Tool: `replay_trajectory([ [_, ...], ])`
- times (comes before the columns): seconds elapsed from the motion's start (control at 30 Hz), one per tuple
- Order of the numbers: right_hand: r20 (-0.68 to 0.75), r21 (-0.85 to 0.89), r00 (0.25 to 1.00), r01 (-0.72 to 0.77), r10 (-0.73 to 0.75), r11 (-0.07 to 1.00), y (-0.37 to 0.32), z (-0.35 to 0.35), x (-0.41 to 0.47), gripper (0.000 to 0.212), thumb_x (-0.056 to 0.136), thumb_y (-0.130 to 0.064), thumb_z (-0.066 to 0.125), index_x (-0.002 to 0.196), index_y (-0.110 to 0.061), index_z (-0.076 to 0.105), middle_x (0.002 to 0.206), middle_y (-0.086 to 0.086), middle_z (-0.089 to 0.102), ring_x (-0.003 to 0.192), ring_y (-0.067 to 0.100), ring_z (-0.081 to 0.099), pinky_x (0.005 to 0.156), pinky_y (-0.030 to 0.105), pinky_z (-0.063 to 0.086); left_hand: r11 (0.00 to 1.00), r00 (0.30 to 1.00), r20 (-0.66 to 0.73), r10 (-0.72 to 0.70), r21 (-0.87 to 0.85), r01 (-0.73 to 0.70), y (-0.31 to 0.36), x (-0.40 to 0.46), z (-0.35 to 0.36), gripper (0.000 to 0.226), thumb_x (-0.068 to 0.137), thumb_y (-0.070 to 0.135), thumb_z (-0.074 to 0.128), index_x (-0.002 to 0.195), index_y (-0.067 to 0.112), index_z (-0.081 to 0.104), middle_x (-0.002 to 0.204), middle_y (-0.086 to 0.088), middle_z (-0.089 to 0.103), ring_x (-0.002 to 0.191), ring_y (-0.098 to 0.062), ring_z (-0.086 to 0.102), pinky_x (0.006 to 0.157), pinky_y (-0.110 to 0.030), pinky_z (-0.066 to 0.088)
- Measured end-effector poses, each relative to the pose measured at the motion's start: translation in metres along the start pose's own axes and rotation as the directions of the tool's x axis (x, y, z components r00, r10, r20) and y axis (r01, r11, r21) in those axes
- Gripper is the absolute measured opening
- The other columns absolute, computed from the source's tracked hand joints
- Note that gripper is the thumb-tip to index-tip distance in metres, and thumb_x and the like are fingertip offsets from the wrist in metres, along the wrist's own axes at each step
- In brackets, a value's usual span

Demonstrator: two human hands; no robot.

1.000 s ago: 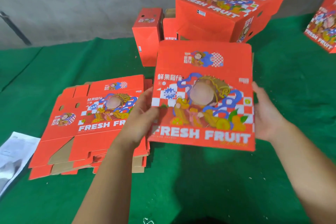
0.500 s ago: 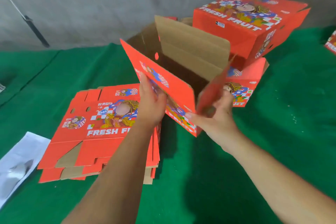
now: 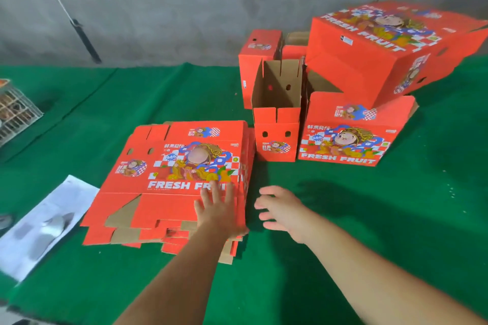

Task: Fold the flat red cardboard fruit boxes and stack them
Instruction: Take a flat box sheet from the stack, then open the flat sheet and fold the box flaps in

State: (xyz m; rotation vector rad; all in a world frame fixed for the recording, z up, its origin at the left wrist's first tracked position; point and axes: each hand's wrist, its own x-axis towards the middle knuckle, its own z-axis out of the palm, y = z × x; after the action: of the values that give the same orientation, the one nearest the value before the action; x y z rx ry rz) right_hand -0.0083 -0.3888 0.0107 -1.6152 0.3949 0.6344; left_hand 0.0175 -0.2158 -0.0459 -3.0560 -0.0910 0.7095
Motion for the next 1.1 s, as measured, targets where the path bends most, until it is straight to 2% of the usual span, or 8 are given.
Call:
replay_trajectory([
  [0.2,-0.049,0.005,0.998,0.026,-0.026,1.0,0.01,0.008,-0.001,0.039,0.098,-0.018,0.058,0.136,-0.023,0.056,0.109,0.0,0.074,0.103,0.024,0.071,0.084,0.034,0.062,0.99,0.995,-0.066,0.074,0.125,-0.065,0.003,-0.013,0.019,0.105,0.098,0.053,0.063,0.163,0.012,-0.008,0.169,-0.025,-0.009,0.154,-0.054,0.002,0.126,-0.055,0.02],
  [0.33,-0.092,-0.005,0.994,0.059,-0.059,0.998,0.0,0.002,-0.005,0.034,0.1,-0.019,0.052,0.133,-0.024,0.056,0.109,-0.001,0.073,0.102,0.021,0.07,0.089,0.035,0.06,0.997,0.985,-0.154,0.081,0.003,-0.082,0.001,-0.019,0.009,0.071,0.102,0.039,0.059,0.159,0.019,0.022,0.168,-0.013,0.023,0.149,-0.042,0.033,0.099,-0.048,0.053],
  [0.43,-0.075,-0.027,0.996,0.053,-0.055,0.998,0.003,0.004,-0.012,0.032,0.1,-0.02,0.052,0.132,-0.025,0.056,0.11,-0.001,0.073,0.102,0.021,0.07,0.091,0.036,0.06,0.993,0.963,-0.263,0.066,-0.074,-0.088,0.002,-0.022,0.007,0.045,0.096,0.024,0.054,0.14,0.018,0.047,0.128,-0.008,0.063,0.111,-0.034,0.065,0.072,-0.038,0.049],
  [0.57,-0.149,-0.007,0.985,0.092,-0.092,0.996,0.012,0.011,-0.018,0.033,0.1,-0.016,0.05,0.131,-0.021,0.059,0.106,0.0,0.072,0.099,0.023,0.07,0.089,0.037,0.059,0.955,0.93,-0.361,0.071,-0.244,-0.168,-0.006,-0.027,0.006,0.03,0.1,0.012,0.052,0.125,0.024,0.062,0.102,-0.006,0.075,0.09,-0.031,0.071,0.065,-0.031,0.045],
  [0.67,-0.073,-0.122,0.978,0.185,-0.194,0.975,0.02,0.019,-0.027,0.043,0.097,-0.02,0.057,0.14,-0.022,0.052,0.115,-0.001,0.069,0.093,0.014,0.067,0.088,0.031,0.057,0.672,0.8,-0.577,-0.165,-0.66,-0.337,-0.011,-0.045,0.0,0.015,0.096,0.019,0.071,0.089,0.032,0.065,0.078,0.019,0.074,0.073,-0.003,0.071,0.06,-0.021,0.048],
  [0.77,0.152,-0.539,0.861,0.484,-0.485,0.689,0.028,0.032,-0.03,0.089,0.087,-0.039,0.068,0.158,-0.04,0.015,0.15,-0.008,0.049,0.113,0.014,0.065,0.093,0.038,0.055,0.43,0.696,-0.661,-0.281,-0.735,-0.524,0.008,-0.069,-0.027,0.031,0.09,0.009,0.074,0.078,0.034,0.059,0.073,0.025,0.07,0.068,0.008,0.067,0.06,-0.005,0.042],
  [0.93,0.049,-0.327,0.664,0.716,-0.746,0.617,0.021,0.035,-0.028,0.118,0.074,-0.048,0.076,0.157,-0.05,-0.008,0.155,-0.025,0.039,0.113,0.014,0.068,0.08,0.039,0.057,0.003,0.734,-0.621,-0.275,-0.764,-0.645,0.044,-0.096,-0.085,0.013,0.094,0.008,0.072,0.086,0.014,0.064,0.071,0.006,0.071,0.061,-0.007,0.068,0.056,-0.017,0.05],
  [1.1,-0.161,-0.276,0.608,0.729,-0.778,0.626,0.005,0.016,-0.036,0.097,0.081,-0.039,0.069,0.153,-0.051,0.005,0.134,-0.036,0.051,0.095,-0.004,0.067,0.071,0.034,0.06,-0.177,0.841,-0.529,-0.115,-0.822,-0.541,0.076,-0.117,-0.109,0.012,0.095,0.006,0.072,0.091,0.016,0.067,0.095,-0.003,0.078,0.074,-0.015,0.07,0.049,-0.029,0.054],
])
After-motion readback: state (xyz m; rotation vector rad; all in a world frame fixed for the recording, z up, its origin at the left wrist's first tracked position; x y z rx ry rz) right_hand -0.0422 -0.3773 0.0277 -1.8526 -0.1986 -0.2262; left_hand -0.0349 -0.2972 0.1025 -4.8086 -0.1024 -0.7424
